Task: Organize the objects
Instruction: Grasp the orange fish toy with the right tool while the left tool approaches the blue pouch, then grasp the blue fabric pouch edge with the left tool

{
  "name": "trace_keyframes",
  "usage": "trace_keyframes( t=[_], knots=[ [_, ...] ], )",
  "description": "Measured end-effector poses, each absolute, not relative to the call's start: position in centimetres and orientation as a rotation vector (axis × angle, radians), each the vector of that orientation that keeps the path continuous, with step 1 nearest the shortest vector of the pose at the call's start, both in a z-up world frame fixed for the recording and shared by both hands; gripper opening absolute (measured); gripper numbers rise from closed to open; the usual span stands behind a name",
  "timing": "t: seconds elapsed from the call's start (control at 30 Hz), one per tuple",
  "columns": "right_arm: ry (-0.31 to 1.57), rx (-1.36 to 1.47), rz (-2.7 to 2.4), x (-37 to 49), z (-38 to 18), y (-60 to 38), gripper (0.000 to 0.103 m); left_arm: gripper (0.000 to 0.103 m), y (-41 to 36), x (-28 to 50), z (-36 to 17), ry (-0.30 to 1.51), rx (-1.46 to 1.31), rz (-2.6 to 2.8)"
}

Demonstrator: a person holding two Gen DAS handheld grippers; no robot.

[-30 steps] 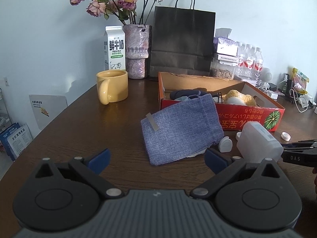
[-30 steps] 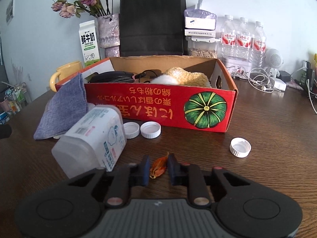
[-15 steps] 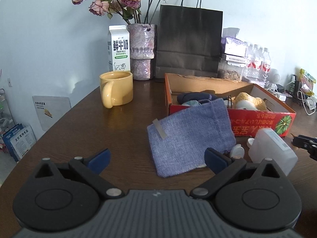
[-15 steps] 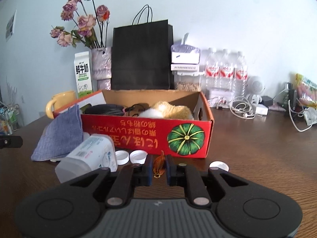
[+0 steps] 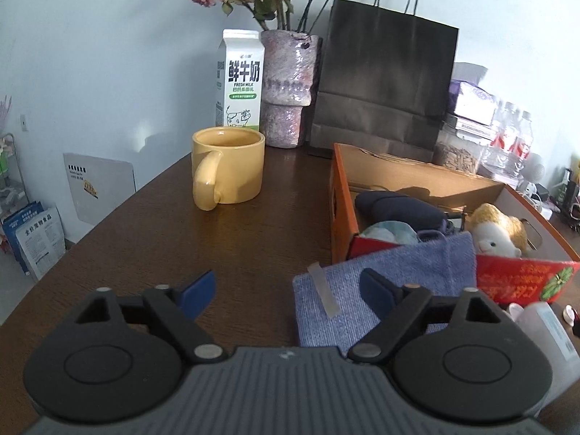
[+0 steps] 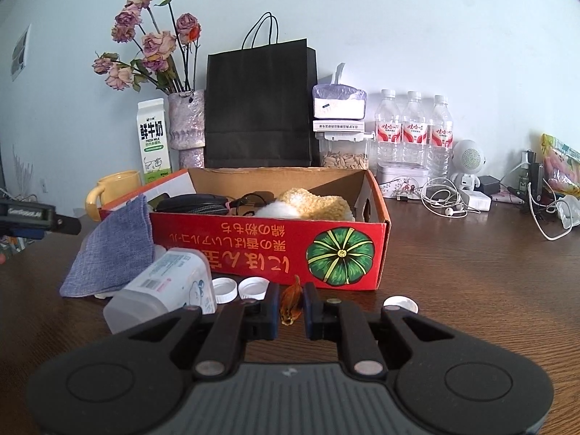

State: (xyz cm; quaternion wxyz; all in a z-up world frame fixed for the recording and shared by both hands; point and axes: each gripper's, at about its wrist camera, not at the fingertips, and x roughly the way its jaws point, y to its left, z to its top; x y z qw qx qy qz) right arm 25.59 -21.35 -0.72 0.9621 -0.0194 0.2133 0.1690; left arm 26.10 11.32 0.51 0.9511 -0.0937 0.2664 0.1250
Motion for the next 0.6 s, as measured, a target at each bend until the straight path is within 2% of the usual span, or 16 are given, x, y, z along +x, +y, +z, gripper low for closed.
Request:
trace_keyframes(
  t=[0.1,0.23,0.3,0.37,0.53,0.6],
  knots=[
    [0.436,-0.041,0.346,25.6,-0.8,-21.3,0.012,0.069,11.6,26.6,0.1,0.539,-0.227,0.228],
    [0.442,-0.041,0.351,25.7,-0.8,-21.2,0.012,0.062,11.2,27.0,-0.3,0.524,-0.241,0.19],
    [0.441,-0.044,0.354,25.6,-0.8,-21.1,0.012,0.051,11.3,27.1,-0.6,0.524,-0.26,0.169],
    [0.44,-0.046,0.356,25.6,-0.8,-21.1,0.012,0.044,11.6,27.2,-0.9,0.523,-0.292,0.147],
    [0.443,-0.05,0.362,25.7,-0.9,-21.1,0.012,0.041,12.2,27.0,-1.0,0.514,-0.345,0.119],
    [0.443,-0.052,0.364,25.7,-0.9,-21.0,0.012,0.036,12.4,27.1,-1.1,0.521,-0.359,0.107]
  ],
)
